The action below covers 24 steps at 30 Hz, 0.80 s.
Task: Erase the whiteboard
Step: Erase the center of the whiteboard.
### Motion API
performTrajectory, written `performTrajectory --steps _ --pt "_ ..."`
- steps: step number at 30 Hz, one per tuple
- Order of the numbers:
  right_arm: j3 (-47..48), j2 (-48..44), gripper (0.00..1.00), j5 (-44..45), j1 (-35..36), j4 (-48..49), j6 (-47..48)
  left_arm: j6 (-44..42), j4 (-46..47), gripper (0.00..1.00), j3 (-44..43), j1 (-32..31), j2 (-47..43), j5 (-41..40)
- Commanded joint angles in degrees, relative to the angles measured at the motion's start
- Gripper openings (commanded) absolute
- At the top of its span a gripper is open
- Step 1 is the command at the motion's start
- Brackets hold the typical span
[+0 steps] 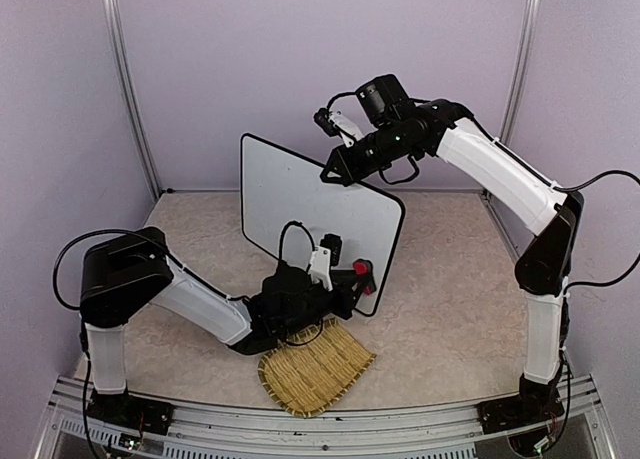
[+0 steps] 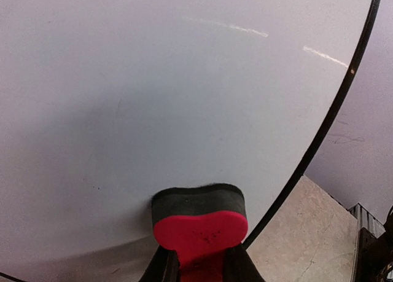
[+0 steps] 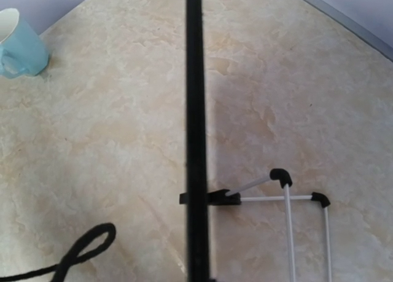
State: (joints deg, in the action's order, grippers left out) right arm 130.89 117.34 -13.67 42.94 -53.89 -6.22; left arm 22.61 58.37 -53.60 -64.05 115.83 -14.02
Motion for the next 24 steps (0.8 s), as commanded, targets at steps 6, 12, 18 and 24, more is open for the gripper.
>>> performTrajectory --steps 6,12,18,24 --pt "-2.8 4.5 0.00 -2.0 2.0 -6.1 -2.0 1.1 -7.0 0.20 2.5 4.6 -1.8 -12.5" --pt "-2.6 4.5 0.00 -2.1 1.9 -6.2 -2.1 2.4 -10.3 0.20 4.1 9.1 -1.8 -11.9" --pt "-2.7 4.5 0.00 -1.9 2.0 -6.2 -2.1 2.7 -9.7 0.20 3.3 10.0 -1.0 -8.4" --pt "-2.7 4.5 0.00 -1.9 1.9 -6.2 -2.1 1.5 -3.0 0.20 2.2 7.8 1.1 -0.7"
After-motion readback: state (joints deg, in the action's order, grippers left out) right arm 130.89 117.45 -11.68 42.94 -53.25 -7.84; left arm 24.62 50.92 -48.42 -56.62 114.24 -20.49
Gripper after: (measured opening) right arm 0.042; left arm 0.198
